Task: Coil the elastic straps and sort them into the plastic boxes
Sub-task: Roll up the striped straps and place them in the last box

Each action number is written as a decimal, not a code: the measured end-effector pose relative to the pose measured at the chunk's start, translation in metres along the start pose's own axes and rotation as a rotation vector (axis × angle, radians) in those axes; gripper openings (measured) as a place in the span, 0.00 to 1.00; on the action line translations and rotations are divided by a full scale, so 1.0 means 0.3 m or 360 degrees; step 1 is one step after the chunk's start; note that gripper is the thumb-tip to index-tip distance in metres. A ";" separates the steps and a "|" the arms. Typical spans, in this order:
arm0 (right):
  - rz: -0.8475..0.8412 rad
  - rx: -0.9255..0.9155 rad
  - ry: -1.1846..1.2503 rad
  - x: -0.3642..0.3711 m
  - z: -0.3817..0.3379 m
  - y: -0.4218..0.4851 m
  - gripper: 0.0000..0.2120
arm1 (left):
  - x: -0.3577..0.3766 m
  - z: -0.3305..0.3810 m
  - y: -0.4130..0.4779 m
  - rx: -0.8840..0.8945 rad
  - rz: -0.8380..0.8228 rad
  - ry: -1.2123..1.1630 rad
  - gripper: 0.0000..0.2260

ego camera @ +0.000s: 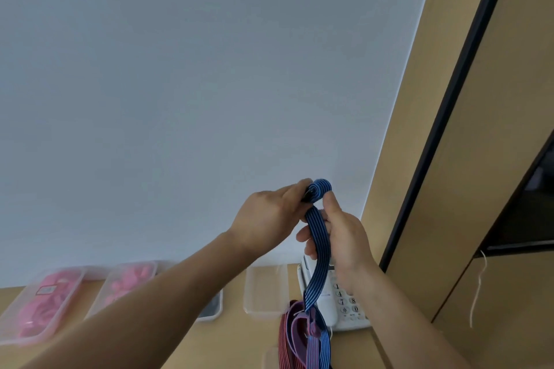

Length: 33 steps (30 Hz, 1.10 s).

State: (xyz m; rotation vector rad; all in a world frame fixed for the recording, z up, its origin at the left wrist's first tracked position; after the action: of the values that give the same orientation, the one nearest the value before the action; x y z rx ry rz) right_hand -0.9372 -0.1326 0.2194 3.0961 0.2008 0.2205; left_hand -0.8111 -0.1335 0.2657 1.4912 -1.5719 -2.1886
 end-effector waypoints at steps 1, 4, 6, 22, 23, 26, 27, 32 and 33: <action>-0.0011 0.0010 0.0008 -0.001 -0.001 0.001 0.34 | 0.003 0.003 -0.003 0.0120 -0.0002 0.0046 0.11; -0.0006 0.0033 -0.0013 -0.008 -0.003 0.003 0.33 | 0.028 -0.001 -0.028 0.0353 -0.0042 0.0119 0.17; 0.0008 0.0011 -0.0016 -0.015 -0.005 0.003 0.31 | 0.039 -0.026 -0.037 0.0276 -0.0004 0.0052 0.19; 0.0106 -0.0138 -0.0140 -0.014 0.033 -0.004 0.28 | 0.096 -0.078 -0.024 -0.1231 -0.0454 -0.2109 0.10; 0.0087 -0.0133 -0.0122 -0.018 0.037 -0.005 0.28 | 0.093 -0.082 -0.012 -0.1189 -0.0428 -0.2109 0.09; 0.0015 -0.0138 -0.0043 -0.029 0.042 -0.011 0.25 | 0.056 -0.107 0.030 -0.1109 -0.0288 -0.1988 0.11; 0.0002 -0.0135 -0.0026 -0.034 0.044 -0.013 0.23 | 0.045 -0.119 0.043 -0.1087 -0.0243 -0.1926 0.13; 0.0025 -0.0183 -0.0016 -0.042 0.035 -0.009 0.17 | 0.050 -0.084 0.039 -0.0644 -0.0319 -0.1242 0.22; 0.0031 -0.0180 -0.0001 -0.041 0.033 -0.007 0.19 | 0.061 -0.065 0.028 -0.0527 -0.0352 -0.1075 0.22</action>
State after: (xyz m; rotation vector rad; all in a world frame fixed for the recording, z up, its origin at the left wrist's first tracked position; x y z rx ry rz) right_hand -0.9482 -0.1322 0.2079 2.9872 0.1521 0.2238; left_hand -0.8105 -0.1609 0.2598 0.9086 -1.0866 -3.1107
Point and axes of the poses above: each hand's wrist, its own y-axis towards the middle knuckle, its own x-axis out of the palm, z = x × y, the point moved 5 cm from there along y, towards the middle knuckle, and after that the axes turned 3 degrees about -z, right-handed, at the moved point
